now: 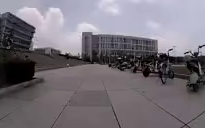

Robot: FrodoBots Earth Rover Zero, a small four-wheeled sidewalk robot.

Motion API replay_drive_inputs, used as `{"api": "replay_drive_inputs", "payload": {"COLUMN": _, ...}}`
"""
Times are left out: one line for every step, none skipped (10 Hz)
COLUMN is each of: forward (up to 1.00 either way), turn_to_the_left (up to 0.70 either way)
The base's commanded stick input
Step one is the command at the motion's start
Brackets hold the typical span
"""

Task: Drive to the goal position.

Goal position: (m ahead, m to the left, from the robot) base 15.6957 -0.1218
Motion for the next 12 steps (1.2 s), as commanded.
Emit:
{"api": "replay_drive_inputs", "payload": {"forward": 0.51, "turn_to_the_left": 0.00}}
{"api": "replay_drive_inputs", "payload": {"forward": 0.66, "turn_to_the_left": 0.00}}
{"api": "replay_drive_inputs", "payload": {"forward": 0.70, "turn_to_the_left": 0.00}}
{"api": "replay_drive_inputs", "payload": {"forward": 0.70, "turn_to_the_left": 0.00}}
{"api": "replay_drive_inputs", "payload": {"forward": 0.70, "turn_to_the_left": 0.00}}
{"api": "replay_drive_inputs", "payload": {"forward": 0.70, "turn_to_the_left": 0.00}}
{"api": "replay_drive_inputs", "payload": {"forward": 0.70, "turn_to_the_left": 0.00}}
{"api": "replay_drive_inputs", "payload": {"forward": 0.70, "turn_to_the_left": 0.00}}
{"api": "replay_drive_inputs", "payload": {"forward": 0.70, "turn_to_the_left": 0.00}}
{"api": "replay_drive_inputs", "payload": {"forward": 0.70, "turn_to_the_left": 0.00}}
{"api": "replay_drive_inputs", "payload": {"forward": 0.70, "turn_to_the_left": 0.00}}
{"api": "replay_drive_inputs", "payload": {"forward": 0.70, "turn_to_the_left": 0.00}}
